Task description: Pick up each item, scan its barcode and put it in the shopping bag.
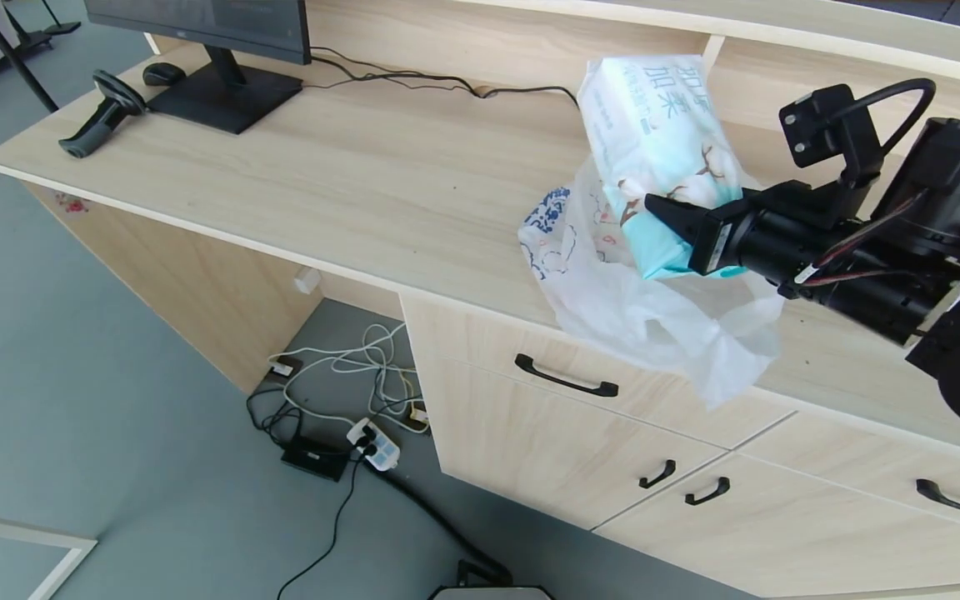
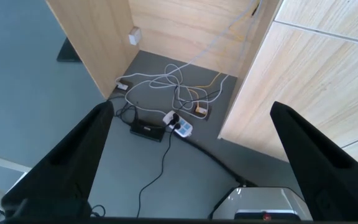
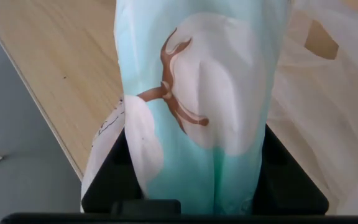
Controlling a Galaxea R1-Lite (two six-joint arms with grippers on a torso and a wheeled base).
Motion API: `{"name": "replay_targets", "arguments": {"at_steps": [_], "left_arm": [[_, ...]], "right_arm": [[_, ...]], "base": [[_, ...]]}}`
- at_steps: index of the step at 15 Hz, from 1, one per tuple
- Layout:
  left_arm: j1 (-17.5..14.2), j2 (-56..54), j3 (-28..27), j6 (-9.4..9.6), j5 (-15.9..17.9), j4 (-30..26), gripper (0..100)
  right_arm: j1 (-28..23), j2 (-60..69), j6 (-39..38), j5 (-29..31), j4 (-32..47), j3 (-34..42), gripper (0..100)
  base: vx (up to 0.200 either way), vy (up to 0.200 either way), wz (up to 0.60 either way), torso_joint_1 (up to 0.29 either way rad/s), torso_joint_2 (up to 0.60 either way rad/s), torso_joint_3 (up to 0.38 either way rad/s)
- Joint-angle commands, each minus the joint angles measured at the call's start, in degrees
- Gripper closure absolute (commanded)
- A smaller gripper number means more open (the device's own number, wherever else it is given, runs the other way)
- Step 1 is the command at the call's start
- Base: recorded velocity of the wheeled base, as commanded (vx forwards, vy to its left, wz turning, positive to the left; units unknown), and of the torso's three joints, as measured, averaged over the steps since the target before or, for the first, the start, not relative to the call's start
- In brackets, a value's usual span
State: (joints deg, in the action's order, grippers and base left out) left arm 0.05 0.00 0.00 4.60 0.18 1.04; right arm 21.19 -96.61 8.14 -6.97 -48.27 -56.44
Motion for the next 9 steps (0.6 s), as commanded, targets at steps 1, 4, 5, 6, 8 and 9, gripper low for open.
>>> {"name": "replay_targets", "arguments": {"at_steps": [1,4,5,6,8,9], "left_arm": [[0.04,0.09,0.00,-0.03,-0.01,0.02,0],[0.04,0.00,0.00,0.06,-0.01,0.02,0],[0.04,0.00,0.00,0.15,-0.01,0.02,0],[0.04,0.00,0.00,0.15,-0.01,0.02,0],[0.04,0.00,0.00,0.15,-0.01,0.02,0],[0.04,0.00,0.00,0.15,-0.01,0.11,0]], "right_arm": [[-2.47,-0.68,0.03,0.29,-0.07,-0.60,100],[-4.05,-0.68,0.47,2.75,-0.33,-1.30,100],[-3.87,-1.30,-0.23,4.16,-0.33,-4.82,100],[-3.96,-2.00,-1.20,5.30,-0.42,-5.61,100],[-3.87,-2.09,-0.76,5.30,-0.59,-1.39,100],[-3.78,-1.74,-0.06,5.30,-1.47,2.04,100]], "base": [[0.000,0.000,0.00,0.000,0.00,0.000],[0.000,0.000,0.00,0.000,0.00,0.000],[0.000,0.000,0.00,0.000,0.00,0.000],[0.000,0.000,0.00,0.000,0.00,0.000],[0.000,0.000,0.00,0.000,0.00,0.000],[0.000,0.000,0.00,0.000,0.00,0.000]]}}
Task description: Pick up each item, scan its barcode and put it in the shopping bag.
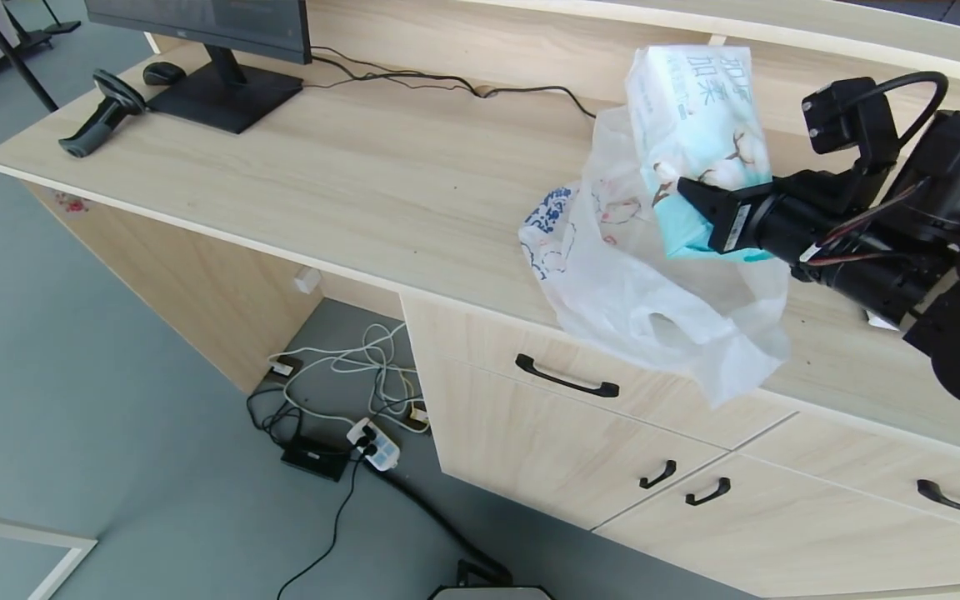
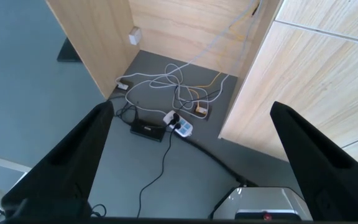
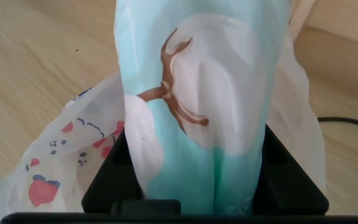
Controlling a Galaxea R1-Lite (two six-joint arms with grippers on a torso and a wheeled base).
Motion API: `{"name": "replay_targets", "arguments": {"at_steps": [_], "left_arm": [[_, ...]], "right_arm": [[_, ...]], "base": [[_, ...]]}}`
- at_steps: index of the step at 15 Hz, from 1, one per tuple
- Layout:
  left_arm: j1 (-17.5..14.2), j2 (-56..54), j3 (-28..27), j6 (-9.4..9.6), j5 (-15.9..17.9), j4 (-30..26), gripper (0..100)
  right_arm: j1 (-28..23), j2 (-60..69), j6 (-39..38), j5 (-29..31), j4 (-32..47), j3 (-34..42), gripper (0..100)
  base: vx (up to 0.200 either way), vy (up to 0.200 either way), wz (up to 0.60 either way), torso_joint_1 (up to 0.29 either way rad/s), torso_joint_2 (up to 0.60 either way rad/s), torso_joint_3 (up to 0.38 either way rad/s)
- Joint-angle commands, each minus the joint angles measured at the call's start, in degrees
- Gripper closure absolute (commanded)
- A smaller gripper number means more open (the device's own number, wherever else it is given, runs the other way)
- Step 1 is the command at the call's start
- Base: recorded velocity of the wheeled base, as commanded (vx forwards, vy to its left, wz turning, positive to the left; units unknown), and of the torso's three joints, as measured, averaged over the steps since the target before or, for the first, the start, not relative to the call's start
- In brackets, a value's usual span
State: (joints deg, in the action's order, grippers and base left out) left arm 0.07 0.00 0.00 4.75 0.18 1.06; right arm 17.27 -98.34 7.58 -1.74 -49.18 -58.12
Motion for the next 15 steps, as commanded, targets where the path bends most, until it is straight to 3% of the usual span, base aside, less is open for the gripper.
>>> {"name": "replay_targets", "arguments": {"at_steps": [1,5,6,9,15], "left_arm": [[0.01,0.09,0.00,-0.01,-0.01,-0.01,0],[0.01,0.00,0.00,-0.01,-0.01,0.08,0],[0.01,0.09,0.00,-0.01,-0.01,0.08,0],[0.01,0.00,0.00,-0.01,-0.01,0.08,0],[0.01,0.00,0.00,-0.01,-0.01,0.08,0]], "right_arm": [[0.22,0.17,0.77,0.16,-2.24,6.71,100],[0.48,-0.71,0.77,0.60,-3.12,7.15,100],[0.57,-0.80,0.77,1.66,-3.12,7.76,0],[1.10,-0.80,0.68,2.18,-3.29,10.84,0],[1.10,1.84,0.77,2.18,-5.14,10.05,0]], "base": [[0.000,0.000,0.00,0.000,0.00,0.000],[0.000,0.000,0.00,0.000,0.00,0.000],[0.000,0.000,0.00,0.000,0.00,0.000],[0.000,0.000,0.00,0.000,0.00,0.000],[0.000,0.000,0.00,0.000,0.00,0.000]]}}
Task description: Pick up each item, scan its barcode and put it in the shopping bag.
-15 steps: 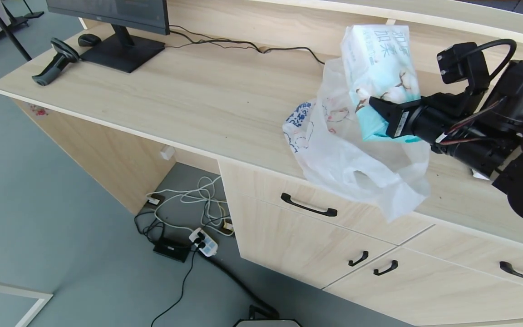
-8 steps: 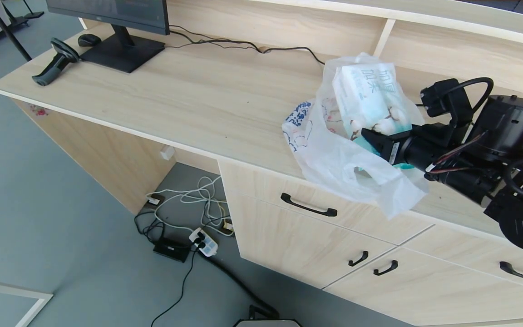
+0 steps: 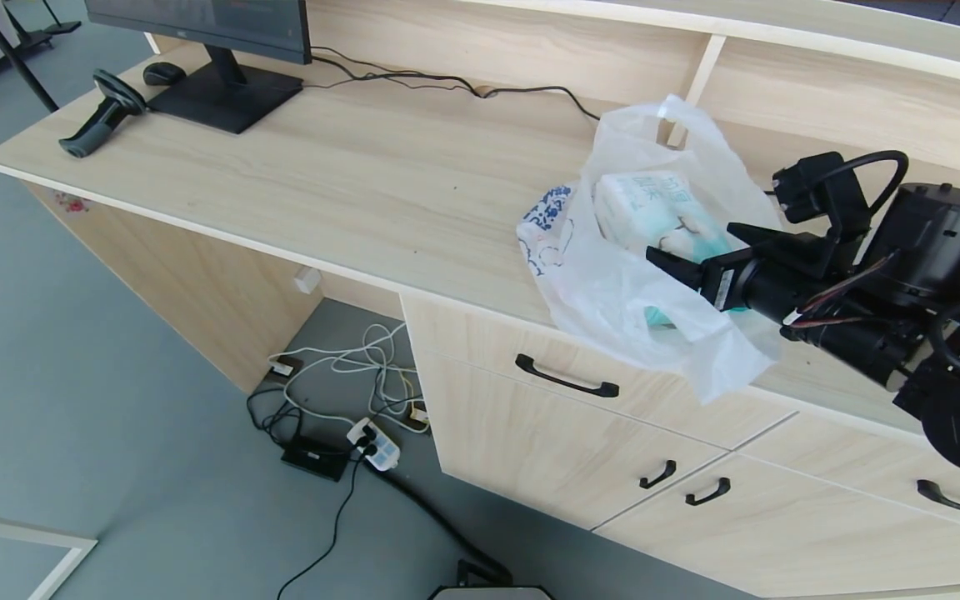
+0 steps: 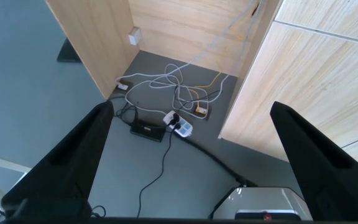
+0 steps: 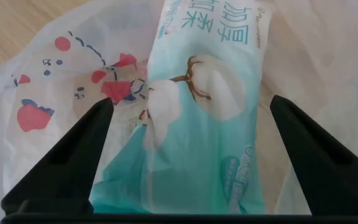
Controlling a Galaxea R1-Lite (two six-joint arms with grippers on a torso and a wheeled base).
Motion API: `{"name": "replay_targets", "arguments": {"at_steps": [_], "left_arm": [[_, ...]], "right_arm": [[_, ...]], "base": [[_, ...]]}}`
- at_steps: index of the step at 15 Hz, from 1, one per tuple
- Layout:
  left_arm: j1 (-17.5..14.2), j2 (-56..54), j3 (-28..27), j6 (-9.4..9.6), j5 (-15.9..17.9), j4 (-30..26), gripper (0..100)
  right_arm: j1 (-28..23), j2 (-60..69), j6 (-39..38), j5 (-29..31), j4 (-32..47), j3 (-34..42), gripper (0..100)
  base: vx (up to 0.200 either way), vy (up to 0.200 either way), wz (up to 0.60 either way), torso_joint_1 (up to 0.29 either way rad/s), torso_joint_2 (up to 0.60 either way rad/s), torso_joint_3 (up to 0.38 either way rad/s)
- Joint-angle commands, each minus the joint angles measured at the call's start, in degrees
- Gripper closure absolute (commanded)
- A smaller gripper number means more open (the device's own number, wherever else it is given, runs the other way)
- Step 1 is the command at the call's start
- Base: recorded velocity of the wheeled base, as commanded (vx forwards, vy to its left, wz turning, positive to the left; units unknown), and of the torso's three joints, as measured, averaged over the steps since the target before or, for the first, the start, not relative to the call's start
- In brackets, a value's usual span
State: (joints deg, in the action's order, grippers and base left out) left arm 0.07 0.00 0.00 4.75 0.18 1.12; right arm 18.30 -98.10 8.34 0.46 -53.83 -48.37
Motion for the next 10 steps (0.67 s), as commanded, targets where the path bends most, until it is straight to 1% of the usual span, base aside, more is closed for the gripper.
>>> {"name": "replay_targets", "arguments": {"at_steps": [1,2,3,4,5,8,10], "left_arm": [[0.01,0.00,0.00,-0.01,-0.01,0.02,0],[0.01,0.00,0.00,-0.10,-0.01,0.02,0],[0.01,0.00,0.00,-0.01,-0.01,0.02,0],[0.01,0.00,0.00,-0.01,-0.01,0.02,0],[0.01,0.00,0.00,-0.01,-0.01,0.02,0],[0.01,0.00,0.00,-0.01,-0.01,-0.07,0],[0.01,0.09,0.00,-0.01,-0.01,-0.07,0]], "right_arm": [[0.42,2.56,0.54,0.06,-3.38,1.18,0],[1.39,4.05,3.61,0.06,-7.78,2.05,0],[2.44,5.29,6.43,-0.11,-9.97,3.46,0],[5.96,6.43,6.34,-0.11,-10.15,4.60,0],[8.42,6.34,5.99,-0.29,-10.06,4.34,0],[9.56,4.93,5.11,-0.99,-10.59,4.08,0],[9.48,4.67,3.44,-1.17,-11.82,5.13,0]], "base": [[0.000,0.000,0.00,0.000,0.00,0.000],[0.000,0.000,0.00,0.000,0.00,0.000],[0.000,0.000,0.00,0.000,0.00,0.000],[0.000,0.000,0.00,0.000,0.00,0.000],[0.000,0.000,0.00,0.000,0.00,0.000],[0.000,0.000,0.00,0.000,0.00,0.000],[0.000,0.000,-0.60,0.002,0.00,0.002]]}}
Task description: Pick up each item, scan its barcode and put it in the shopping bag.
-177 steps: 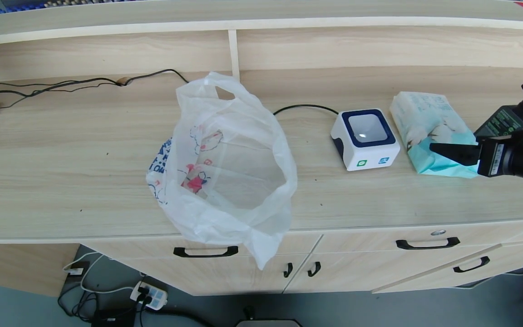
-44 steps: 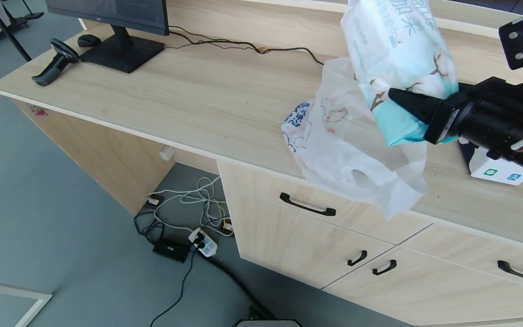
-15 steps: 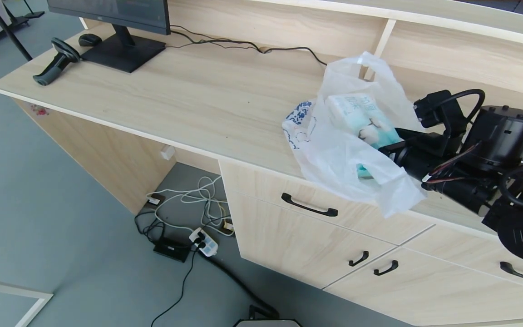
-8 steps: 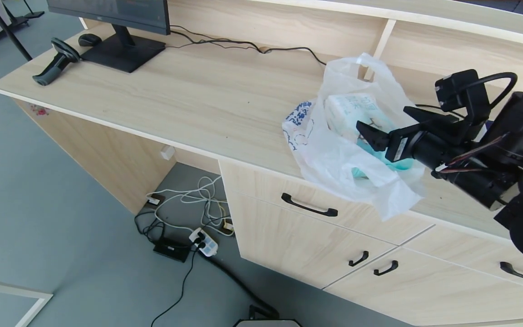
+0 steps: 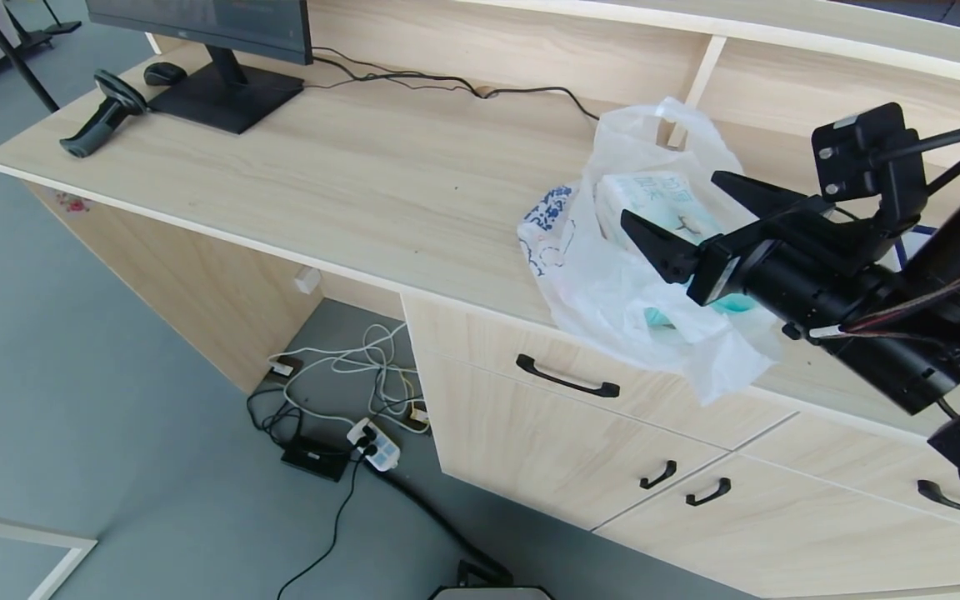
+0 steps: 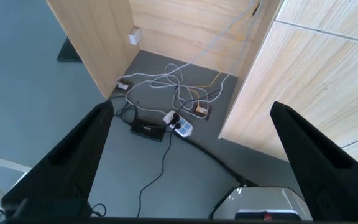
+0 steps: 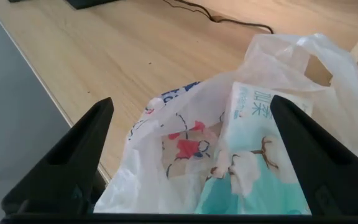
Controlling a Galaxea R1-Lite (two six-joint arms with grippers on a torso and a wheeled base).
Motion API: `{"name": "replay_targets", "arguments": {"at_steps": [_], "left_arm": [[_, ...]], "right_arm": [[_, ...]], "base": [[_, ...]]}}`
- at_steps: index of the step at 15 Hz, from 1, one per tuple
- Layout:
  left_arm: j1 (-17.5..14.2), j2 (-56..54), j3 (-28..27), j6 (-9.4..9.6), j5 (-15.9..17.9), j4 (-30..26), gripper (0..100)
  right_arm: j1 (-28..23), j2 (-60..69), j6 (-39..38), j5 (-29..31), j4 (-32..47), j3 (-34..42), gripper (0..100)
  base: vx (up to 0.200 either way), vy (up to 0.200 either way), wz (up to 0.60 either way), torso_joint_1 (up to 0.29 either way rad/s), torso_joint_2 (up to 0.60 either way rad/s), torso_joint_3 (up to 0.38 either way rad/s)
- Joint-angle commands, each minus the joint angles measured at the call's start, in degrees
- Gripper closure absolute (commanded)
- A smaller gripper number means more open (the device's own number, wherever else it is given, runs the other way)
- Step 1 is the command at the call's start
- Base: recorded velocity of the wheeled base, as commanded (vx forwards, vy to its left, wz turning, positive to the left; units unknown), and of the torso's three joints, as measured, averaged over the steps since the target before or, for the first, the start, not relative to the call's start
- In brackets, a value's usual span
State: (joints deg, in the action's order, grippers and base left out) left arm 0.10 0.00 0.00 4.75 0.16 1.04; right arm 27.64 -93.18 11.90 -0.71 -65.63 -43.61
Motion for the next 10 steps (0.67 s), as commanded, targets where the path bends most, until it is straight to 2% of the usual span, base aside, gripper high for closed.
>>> {"name": "replay_targets", "arguments": {"at_steps": [1,6,10], "left_arm": [[0.08,0.09,0.00,-0.01,0.02,0.02,0],[-0.01,0.00,0.00,-0.27,0.02,0.02,0],[-0.01,0.00,0.00,-0.36,0.02,0.02,0]], "right_arm": [[0.14,-0.33,0.06,0.00,-0.64,0.63,0],[-0.21,-0.95,0.14,0.00,-3.71,2.21,0],[-3.47,-0.07,-0.38,-0.35,-9.69,5.55,0]], "base": [[0.000,0.000,-0.60,0.002,0.00,0.007],[0.000,0.000,-0.60,0.003,0.00,0.002],[0.000,0.000,-0.60,0.000,0.00,0.002]]}}
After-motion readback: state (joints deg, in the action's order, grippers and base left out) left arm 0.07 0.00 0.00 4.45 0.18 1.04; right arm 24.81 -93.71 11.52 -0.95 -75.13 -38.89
